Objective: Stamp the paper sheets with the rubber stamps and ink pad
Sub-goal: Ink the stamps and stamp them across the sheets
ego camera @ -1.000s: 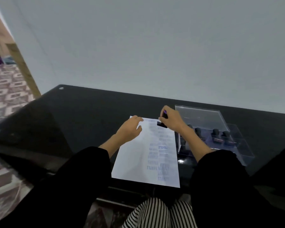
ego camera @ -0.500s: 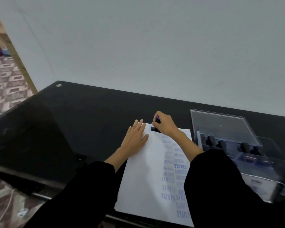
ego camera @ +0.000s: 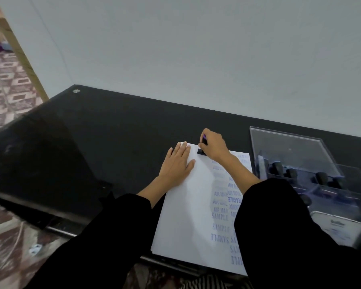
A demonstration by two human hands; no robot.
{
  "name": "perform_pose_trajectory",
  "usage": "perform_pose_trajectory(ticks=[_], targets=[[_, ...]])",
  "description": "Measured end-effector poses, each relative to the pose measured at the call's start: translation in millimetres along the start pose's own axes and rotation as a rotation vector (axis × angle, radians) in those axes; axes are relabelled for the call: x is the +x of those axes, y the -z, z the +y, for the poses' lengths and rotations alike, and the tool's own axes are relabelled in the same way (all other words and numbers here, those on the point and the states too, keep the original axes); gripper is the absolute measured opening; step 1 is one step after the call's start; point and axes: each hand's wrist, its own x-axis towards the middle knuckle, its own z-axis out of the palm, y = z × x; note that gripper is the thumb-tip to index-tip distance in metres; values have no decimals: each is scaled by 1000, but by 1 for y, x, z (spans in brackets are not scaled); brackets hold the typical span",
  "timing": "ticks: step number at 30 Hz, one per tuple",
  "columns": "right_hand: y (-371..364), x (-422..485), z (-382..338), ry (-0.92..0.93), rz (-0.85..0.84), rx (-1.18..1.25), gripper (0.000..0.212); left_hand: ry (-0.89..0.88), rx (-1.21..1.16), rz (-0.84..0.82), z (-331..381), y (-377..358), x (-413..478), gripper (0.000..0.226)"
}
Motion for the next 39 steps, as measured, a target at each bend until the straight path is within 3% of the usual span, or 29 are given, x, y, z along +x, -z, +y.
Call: perform_pose_trajectory(ticks=[39], targets=[[-17,-19,-5,0,130,-12,14,11,60,21,0,-5,2,57]])
